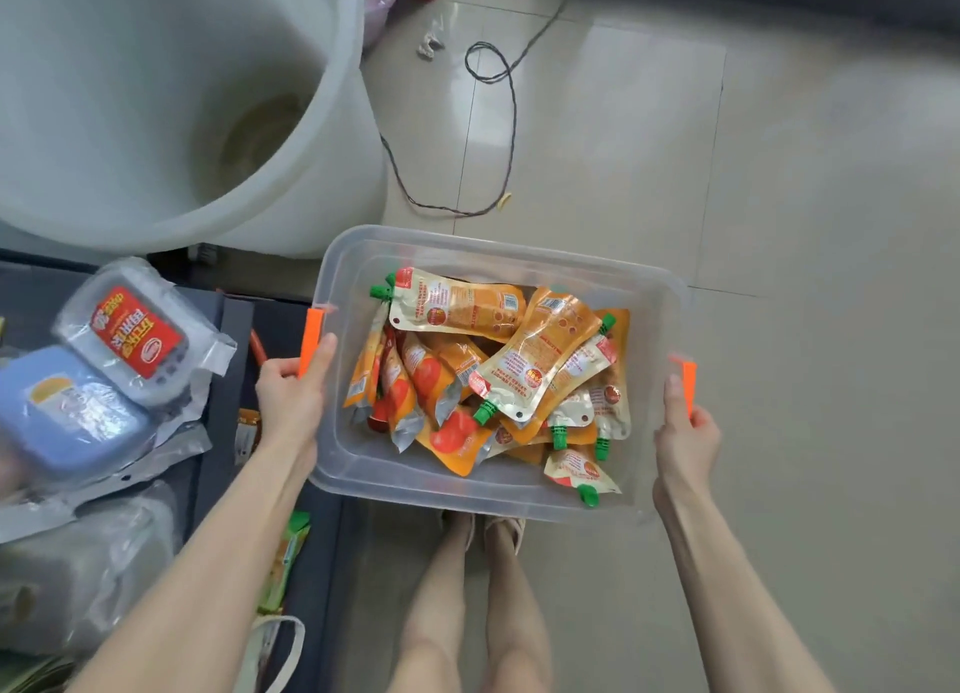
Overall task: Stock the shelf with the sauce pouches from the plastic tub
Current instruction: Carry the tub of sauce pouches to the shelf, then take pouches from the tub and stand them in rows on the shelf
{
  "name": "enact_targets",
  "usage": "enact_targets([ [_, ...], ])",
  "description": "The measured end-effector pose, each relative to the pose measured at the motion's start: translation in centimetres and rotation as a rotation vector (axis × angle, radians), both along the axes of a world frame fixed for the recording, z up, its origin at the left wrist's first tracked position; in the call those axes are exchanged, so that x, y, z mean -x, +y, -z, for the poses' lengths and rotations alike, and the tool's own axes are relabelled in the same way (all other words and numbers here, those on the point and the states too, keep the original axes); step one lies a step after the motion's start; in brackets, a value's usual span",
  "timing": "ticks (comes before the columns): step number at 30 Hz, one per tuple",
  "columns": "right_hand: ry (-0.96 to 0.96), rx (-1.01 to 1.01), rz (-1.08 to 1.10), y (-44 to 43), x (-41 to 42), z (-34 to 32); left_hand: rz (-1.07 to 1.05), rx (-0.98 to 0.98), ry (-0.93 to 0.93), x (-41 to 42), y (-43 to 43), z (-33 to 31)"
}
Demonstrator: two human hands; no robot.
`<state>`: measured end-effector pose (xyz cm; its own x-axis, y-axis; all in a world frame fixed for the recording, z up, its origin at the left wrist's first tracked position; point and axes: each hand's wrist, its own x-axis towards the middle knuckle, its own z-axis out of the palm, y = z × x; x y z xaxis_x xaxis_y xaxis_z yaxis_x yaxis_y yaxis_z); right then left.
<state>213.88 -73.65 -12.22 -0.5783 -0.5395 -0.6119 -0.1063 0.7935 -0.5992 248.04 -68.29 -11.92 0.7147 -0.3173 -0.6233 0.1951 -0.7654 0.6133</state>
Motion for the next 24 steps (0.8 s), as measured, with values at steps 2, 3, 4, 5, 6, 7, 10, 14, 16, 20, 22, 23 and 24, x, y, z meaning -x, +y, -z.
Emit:
enact_targets([
  [2,0.015,-0.009,-0.027,0.6,0.2,0.9,0.023,0.015,-0.01,0.1,0.6,0.8],
  [3,0.019,-0.011,-0.037,0.8,0.3,1.1,0.035,0.023,-0.013,0.1,0.9,1.0],
  [4,0.023,-0.008,-0.049,0.9,0.3,1.2,0.046,0.031,-0.019,0.2,1.0,1.0],
  [5,0.029,-0.002,-0.062,0.9,0.3,1.2,0.056,0.039,-0.028,0.3,1.0,1.0],
  [6,0.037,0.007,-0.078,0.8,0.3,1.3,0.069,0.045,-0.04,0.5,0.9,1.0],
  [7,0.045,0.019,-0.096,0.9,0.3,1.3,0.086,0.049,-0.058,0.7,0.9,0.9],
  [10,0.06,0.052,-0.157,1.6,0.2,1.0,0.156,0.041,-0.129,1.3,1.2,0.5],
  [14,0.076,0.017,-0.264,2.2,-0.4,-0.4,0.259,0.01,-0.162,2.4,2.0,-0.7],
  [16,0.155,-0.019,-0.344,2.8,-1.2,-1.5,0.307,-0.039,-0.173,3.4,2.7,-1.5],
  [20,0.31,0.068,-0.424,5.0,-4.1,-3.9,0.362,-0.027,-0.273,6.6,3.9,-3.4],
  [22,0.285,0.172,-0.446,5.7,-5.7,-4.4,0.373,0.038,-0.343,8.0,3.8,-3.7],
  [23,0.212,0.192,-0.438,5.7,-6.4,-4.4,0.373,0.072,-0.351,8.5,3.4,-3.7],
  [24,0.108,0.179,-0.41,5.4,-7.1,-4.1,0.365,0.097,-0.323,8.9,2.8,-3.5],
])
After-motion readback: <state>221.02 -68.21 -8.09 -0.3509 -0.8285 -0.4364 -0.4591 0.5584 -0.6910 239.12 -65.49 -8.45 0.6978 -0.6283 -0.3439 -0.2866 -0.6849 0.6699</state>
